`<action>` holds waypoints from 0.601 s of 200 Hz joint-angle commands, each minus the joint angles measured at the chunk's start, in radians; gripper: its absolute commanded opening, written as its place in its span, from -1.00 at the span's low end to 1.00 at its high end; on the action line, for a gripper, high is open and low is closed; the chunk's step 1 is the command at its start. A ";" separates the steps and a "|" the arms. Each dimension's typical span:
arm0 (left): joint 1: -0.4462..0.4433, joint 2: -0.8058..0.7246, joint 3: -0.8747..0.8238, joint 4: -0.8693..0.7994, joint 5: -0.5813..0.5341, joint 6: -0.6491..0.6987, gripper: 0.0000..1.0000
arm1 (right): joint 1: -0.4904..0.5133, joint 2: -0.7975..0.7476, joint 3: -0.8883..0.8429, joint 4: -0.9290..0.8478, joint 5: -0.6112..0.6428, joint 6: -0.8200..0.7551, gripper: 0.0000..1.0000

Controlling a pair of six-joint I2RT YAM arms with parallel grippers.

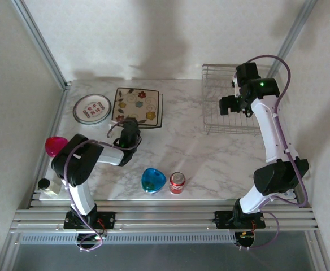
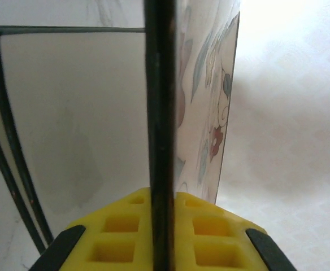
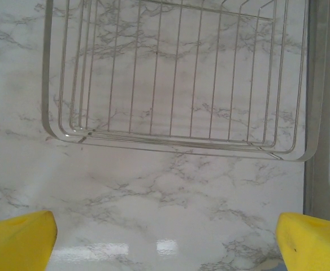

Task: Unload the plates from the dish rack

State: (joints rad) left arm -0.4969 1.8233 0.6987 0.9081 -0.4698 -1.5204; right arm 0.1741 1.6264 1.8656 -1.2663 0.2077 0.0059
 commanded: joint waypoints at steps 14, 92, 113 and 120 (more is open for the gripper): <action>-0.009 0.004 0.076 0.200 -0.020 -0.058 -1.00 | -0.007 -0.026 -0.009 0.013 -0.011 -0.023 0.98; -0.006 0.067 0.118 0.209 0.021 -0.076 -1.00 | -0.009 -0.030 -0.025 0.025 -0.012 -0.027 0.98; -0.006 0.073 0.122 0.199 0.019 -0.084 -1.00 | -0.009 -0.030 -0.025 0.026 -0.013 -0.030 0.98; -0.006 0.075 0.122 0.194 0.017 -0.086 -1.00 | -0.009 -0.030 -0.025 0.028 -0.013 -0.030 0.98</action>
State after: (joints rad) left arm -0.4969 1.9129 0.7616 0.9157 -0.4286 -1.5692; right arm 0.1722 1.6245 1.8496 -1.2446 0.2058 -0.0116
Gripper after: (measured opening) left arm 0.087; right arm 0.990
